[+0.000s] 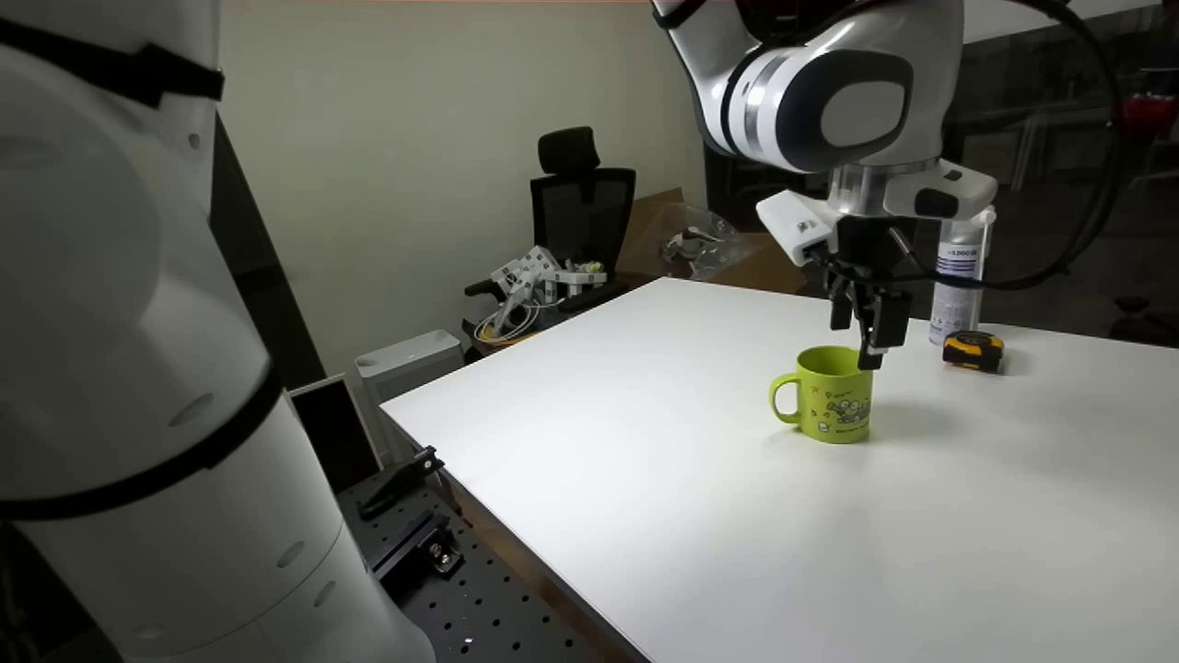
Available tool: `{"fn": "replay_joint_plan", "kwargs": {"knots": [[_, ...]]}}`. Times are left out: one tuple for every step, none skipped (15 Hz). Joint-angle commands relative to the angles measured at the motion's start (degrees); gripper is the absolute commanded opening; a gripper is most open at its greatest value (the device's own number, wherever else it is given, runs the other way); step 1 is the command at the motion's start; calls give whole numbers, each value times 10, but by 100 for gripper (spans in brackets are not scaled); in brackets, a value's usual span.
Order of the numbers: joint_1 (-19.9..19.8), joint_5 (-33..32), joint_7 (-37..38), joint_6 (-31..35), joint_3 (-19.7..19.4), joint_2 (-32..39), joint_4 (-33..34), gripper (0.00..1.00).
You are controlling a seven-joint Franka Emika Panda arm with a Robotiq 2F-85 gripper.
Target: Move the mug to the right
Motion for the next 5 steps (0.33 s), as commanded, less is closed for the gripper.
{"fn": "replay_joint_plan", "kwargs": {"knots": [[-1,-3,3,-4,3,-8,-1,97],[1,-3,3,-6,4,-13,-3,100],[1,-3,3,-6,4,-16,-5,100],[1,-3,3,-6,4,-17,-6,100],[1,-3,3,-6,4,-17,-7,100]]}}
